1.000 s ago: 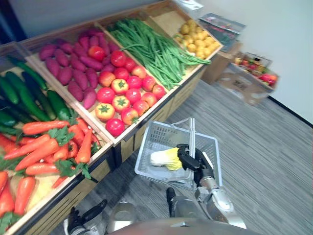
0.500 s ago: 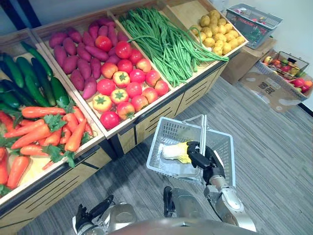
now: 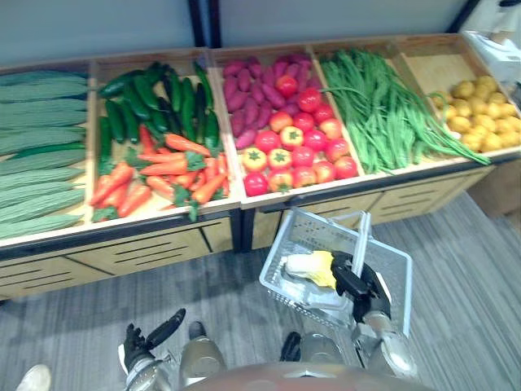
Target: Pick vegetable in the basket
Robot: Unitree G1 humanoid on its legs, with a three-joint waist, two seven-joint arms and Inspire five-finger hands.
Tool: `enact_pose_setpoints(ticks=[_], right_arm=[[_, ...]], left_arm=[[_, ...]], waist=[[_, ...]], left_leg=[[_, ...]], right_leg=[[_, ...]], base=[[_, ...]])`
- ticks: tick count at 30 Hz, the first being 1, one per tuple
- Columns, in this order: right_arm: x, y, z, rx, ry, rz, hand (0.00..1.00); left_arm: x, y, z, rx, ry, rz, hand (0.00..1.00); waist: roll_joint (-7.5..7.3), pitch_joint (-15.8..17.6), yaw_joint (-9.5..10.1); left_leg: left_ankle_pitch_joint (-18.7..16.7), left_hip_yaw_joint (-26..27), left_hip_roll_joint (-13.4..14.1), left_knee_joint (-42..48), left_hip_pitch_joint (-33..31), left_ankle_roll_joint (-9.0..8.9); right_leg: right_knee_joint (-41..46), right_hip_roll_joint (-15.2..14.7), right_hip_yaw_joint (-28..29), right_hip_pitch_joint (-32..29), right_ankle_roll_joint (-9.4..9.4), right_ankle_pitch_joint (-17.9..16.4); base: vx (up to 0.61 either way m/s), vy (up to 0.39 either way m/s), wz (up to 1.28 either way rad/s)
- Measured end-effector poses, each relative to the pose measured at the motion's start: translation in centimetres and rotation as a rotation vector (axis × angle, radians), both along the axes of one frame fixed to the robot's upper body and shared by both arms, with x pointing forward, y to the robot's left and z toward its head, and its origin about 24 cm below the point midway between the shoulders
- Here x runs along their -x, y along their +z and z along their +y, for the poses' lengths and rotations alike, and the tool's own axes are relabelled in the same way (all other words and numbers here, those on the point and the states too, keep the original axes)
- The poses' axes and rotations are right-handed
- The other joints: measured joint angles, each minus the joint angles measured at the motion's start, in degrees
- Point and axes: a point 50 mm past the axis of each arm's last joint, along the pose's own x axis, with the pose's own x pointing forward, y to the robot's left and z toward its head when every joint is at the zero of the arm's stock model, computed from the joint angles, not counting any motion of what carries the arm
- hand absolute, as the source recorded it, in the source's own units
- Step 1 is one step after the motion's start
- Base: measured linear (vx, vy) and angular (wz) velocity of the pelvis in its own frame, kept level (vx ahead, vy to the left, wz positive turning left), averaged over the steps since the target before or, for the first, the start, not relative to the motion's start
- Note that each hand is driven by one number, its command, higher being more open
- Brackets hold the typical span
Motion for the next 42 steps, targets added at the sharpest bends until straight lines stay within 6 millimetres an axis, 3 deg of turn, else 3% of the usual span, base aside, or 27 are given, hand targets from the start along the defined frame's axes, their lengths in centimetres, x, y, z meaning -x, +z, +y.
enact_pose_setpoints(ticks=[6,12,17,22,24,29,32,38,40,42], right_arm=[[0.7,-0.9,0.4,-0.018,-0.004,0.041,0.0],[1.0,-1.4,0.6,-0.029,-0.017,0.068,0.0],[1.5,-2.0,0.5,-0.022,-0.033,0.103,0.0],[2.2,-2.3,0.2,0.018,-0.04,0.136,0.0],[2.3,-2.3,-0.3,0.027,-0.058,0.139,0.0],[2.5,-2.2,-1.6,0.052,-0.116,0.142,0.0],[2.6,-2.1,-1.8,0.059,-0.13,0.143,0.0],[2.2,-1.8,-1.8,0.057,-0.12,0.12,0.0],[1.9,-1.1,-1.9,0.061,-0.114,0.089,0.0],[1.5,-0.2,-2.3,0.082,-0.085,0.045,0.0]], left_arm=[[0.5,0.1,0.9,-0.033,-0.021,0.03,1.0],[0.0,0.7,2.1,-0.058,0.061,-0.006,1.0],[0.7,1.9,4.7,-0.138,0.291,-0.043,1.0],[-0.1,6.6,9.0,-0.338,0.517,-0.242,1.0],[0.0,9.8,11.2,-0.467,0.646,-0.366,1.0],[0.9,15.3,13.6,-0.7,0.834,-0.522,1.0],[1.4,17.4,13.9,-0.794,0.89,-0.565,1.0],[0.2,23.9,13.5,-1.058,0.782,-0.735,1.0],[-0.8,25.7,14.0,-1.122,0.708,-0.777,1.0],[-3.0,28.6,14.7,-1.18,0.553,-0.879,1.0]], waist=[[0.99,-0.25,0.19],[1.6,-1.01,0.11],[1.5,-1.83,0.29],[1.36,-1.94,1.45],[1.39,-1.95,1.5],[1.64,-2.1,1.55],[1.77,-2.18,1.75],[2.15,-2.09,2.27],[2.74,-1.93,2.26],[3.42,-1.78,2.25]], left_leg=[[1.09,0.84,-2.28,-3.89,2.64,0.64],[1.14,1.59,-2.5,-5.46,4.23,0.65],[1.81,1.16,-2.68,-6.91,4.72,0.93],[1.95,0.46,-2.9,-7.93,4.56,0.98],[1.96,0.19,-2.94,-7.93,4.41,1.0],[1.79,-0.07,-2.98,-7.65,4.56,1.15],[1.69,-0.28,-2.89,-7.63,4.51,1.13],[1.65,-1.38,-2.91,-7.43,4.51,1.1],[1.66,-1.44,-2.88,-7.36,4.47,1.09],[1.67,-1.47,-2.86,-7.35,4.43,1.1]], right_leg=[[-9.61,1.82,3.23,4.19,0.62,6.46],[-11.64,2.76,4.16,5.25,0.77,7.4],[-12.99,3.12,3.86,5.88,0.84,7.95],[-13.23,3.17,3.44,5.87,0.89,8.02],[-13.33,3.17,3.21,5.94,0.89,8.02],[-14.05,3.27,3.11,6.74,0.89,8.02],[-14.16,3.4,3.12,6.85,0.87,8.01],[-14.63,3.52,3.12,7.86,0.67,7.87],[-14.66,3.56,3.12,7.89,0.67,7.87],[-14.57,3.57,3.13,7.82,0.66,7.85]], base=[[0.1,0.11,-0.03],[0.02,0.025,-0.09],[-0.01,0.005,0.02],[0.0,0.01,0.06],[0.02,-0.001,0.05],[0.02,0.001,0.02],[0.01,0.001,0.03],[0.01,0.005,0.1],[0.0,0.0,0.0],[0.0,0.0,0.0]])
